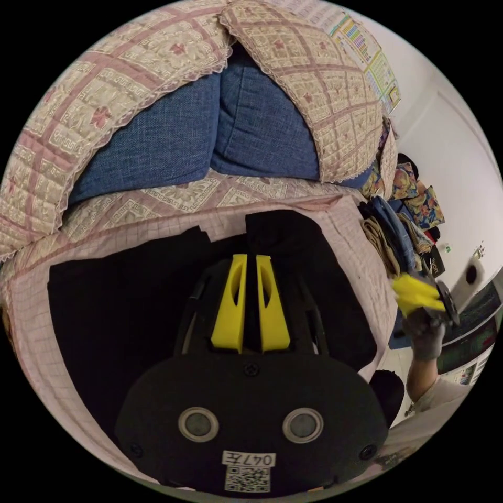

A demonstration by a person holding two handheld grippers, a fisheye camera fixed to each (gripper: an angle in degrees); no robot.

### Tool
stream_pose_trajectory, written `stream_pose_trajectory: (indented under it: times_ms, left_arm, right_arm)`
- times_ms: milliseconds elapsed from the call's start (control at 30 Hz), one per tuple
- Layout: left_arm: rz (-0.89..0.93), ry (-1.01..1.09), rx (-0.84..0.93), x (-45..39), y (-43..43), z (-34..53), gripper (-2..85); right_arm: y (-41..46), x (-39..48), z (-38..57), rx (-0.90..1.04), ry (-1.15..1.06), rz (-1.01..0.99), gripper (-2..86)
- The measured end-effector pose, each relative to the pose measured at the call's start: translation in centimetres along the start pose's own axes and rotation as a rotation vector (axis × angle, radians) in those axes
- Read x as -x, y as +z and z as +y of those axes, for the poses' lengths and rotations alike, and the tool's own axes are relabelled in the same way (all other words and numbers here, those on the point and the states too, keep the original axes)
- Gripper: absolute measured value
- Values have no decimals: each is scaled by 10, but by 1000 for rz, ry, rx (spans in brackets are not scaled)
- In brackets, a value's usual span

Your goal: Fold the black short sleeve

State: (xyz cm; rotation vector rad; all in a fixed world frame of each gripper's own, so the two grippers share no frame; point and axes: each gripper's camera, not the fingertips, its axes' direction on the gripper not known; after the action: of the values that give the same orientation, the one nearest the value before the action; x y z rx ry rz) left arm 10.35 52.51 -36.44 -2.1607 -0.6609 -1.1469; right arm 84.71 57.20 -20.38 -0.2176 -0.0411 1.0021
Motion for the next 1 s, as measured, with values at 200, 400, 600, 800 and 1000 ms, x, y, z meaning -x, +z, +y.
stream_pose_trajectory:
  times_ms: [200, 400, 600, 800, 1000]
  left_arm:
    - [25, 9, -16, 8, -46, 9, 46]
    - [86, -6, -146, 38, -202, 91, 75]
    - [-215, 61, -215, 11, -359, 288, 68]
    - [-423, 259, -140, -62, -364, 393, 66]
    - [-562, 392, -95, -110, -355, 422, 88]
  right_arm:
    - [103, -47, -47, 175, -42, 64, 35]
    - [146, -62, -60, 180, 36, 93, 50]
    - [147, 12, -72, 81, -190, -70, 46]
    - [213, 67, -89, 103, -279, -146, 38]
    - [267, 66, -116, 148, -209, -223, 37]
